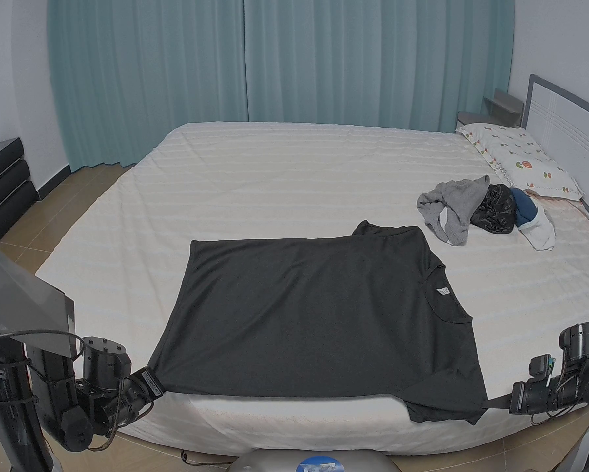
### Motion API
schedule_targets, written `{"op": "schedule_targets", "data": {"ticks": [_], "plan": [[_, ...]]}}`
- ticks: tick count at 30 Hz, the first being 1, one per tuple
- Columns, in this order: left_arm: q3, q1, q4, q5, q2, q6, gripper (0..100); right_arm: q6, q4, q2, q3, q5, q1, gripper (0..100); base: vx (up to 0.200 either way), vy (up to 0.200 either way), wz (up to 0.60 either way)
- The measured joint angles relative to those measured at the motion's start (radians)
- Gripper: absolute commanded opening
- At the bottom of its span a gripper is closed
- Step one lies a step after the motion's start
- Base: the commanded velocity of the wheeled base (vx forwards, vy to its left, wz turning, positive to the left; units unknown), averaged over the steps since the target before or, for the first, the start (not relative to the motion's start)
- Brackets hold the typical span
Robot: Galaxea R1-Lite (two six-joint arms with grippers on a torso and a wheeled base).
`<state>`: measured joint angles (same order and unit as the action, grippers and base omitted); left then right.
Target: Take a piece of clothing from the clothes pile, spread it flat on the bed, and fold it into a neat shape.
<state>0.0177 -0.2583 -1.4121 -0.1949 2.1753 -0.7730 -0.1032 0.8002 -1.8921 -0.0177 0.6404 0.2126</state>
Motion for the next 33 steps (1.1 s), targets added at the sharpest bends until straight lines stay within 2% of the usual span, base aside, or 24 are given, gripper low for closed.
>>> {"op": "schedule_targets", "data": {"ticks": [14, 21, 24, 33], "plan": [[0.000, -0.047, 0.134, -0.027, -0.006, 0.023, 0, 0.094, -0.155, 0.100, 0.000, -0.022, 0.014, 0, 0.000, 0.000, 0.00], [0.000, -0.060, 0.262, -0.037, -0.054, 0.061, 0, 0.106, -0.200, 0.130, 0.000, -0.060, 0.011, 0, 0.000, 0.000, 0.00], [0.000, -0.063, 0.313, -0.037, -0.088, 0.075, 0, 0.136, -0.236, 0.137, 0.000, -0.075, 0.009, 0, 0.000, 0.000, 0.00], [0.000, -0.080, 0.396, -0.037, -0.139, 0.096, 0, 0.159, -0.333, 0.184, 0.000, -0.110, 0.004, 0, 0.000, 0.000, 0.00]]}}
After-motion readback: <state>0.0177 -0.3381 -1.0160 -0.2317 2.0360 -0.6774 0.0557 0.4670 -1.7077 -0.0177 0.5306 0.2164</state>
